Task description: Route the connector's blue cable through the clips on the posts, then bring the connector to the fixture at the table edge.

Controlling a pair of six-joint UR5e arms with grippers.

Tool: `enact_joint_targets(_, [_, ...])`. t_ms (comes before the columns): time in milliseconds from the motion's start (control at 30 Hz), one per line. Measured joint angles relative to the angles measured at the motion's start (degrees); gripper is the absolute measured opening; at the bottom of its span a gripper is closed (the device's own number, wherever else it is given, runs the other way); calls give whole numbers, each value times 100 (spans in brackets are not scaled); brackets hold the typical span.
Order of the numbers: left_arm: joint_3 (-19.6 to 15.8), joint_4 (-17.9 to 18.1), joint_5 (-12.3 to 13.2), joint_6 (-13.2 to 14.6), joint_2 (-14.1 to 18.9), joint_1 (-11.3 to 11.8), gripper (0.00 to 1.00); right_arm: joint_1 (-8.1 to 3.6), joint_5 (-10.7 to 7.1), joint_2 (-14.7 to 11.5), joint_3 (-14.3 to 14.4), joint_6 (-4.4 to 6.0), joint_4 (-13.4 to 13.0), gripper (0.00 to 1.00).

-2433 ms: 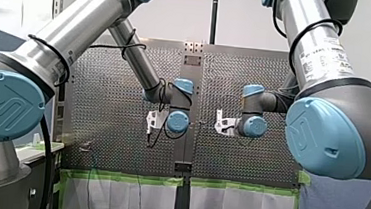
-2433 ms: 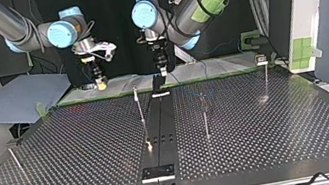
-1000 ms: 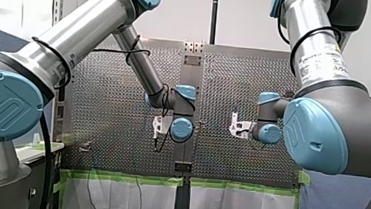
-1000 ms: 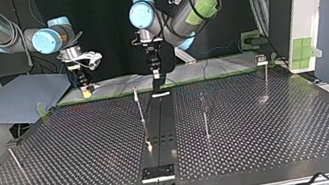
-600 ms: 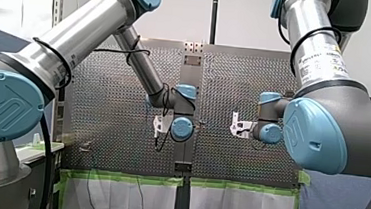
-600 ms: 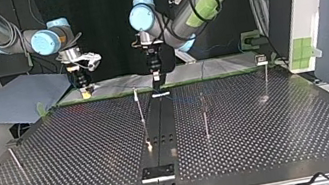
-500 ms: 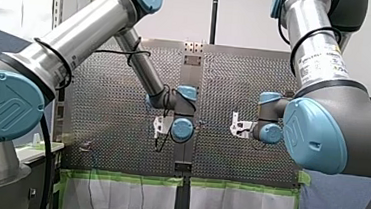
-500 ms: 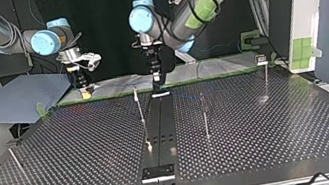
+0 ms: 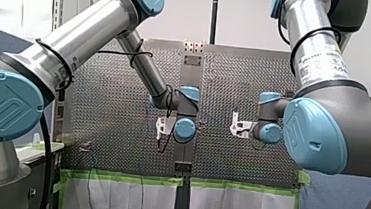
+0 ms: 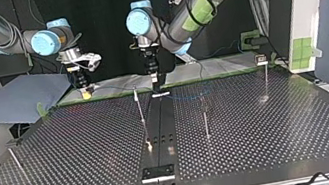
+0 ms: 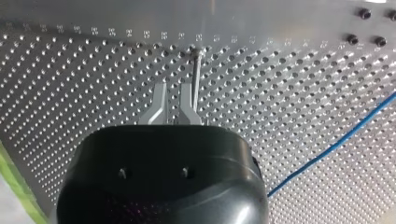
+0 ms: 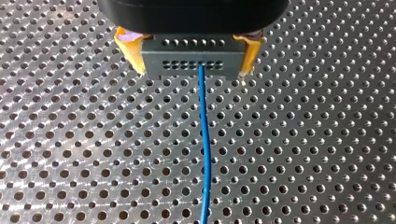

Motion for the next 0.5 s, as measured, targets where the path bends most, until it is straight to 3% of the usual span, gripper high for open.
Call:
enact_joint_targets(133, [-38, -38, -137, -6, 1, -87, 37, 18, -20, 3, 0, -22, 3, 0])
enact_joint_targets(200, [-65, -47, -231, -6, 3, -131, 62, 27, -22, 0, -2, -38, 0, 0])
enact_joint_targets(233, [-71, -50, -266, -6, 3, -148, 62, 26, -23, -1, -5, -43, 1, 0])
enact_joint_targets(267, [-76, -53, -292, -3, 4, -161, 73, 24, -23, -1, -14, -49, 5, 0])
enact_joint_targets(300, [-81, -58, -315, 4, 8, -175, 94, 25, -25, -2, -26, -55, 15, 0])
enact_joint_targets(333, [-83, -61, -325, 12, 10, -184, 94, 28, -27, -5, -36, -60, 24, 0])
enact_joint_targets(367, [-84, -64, -332, 25, 12, -194, 100, 32, -30, -6, -43, -62, 31, 0])
enact_joint_targets(500, [-85, -84, -356, 129, 42, -254, 100, 53, -102, -11, -61, -79, 48, 0])
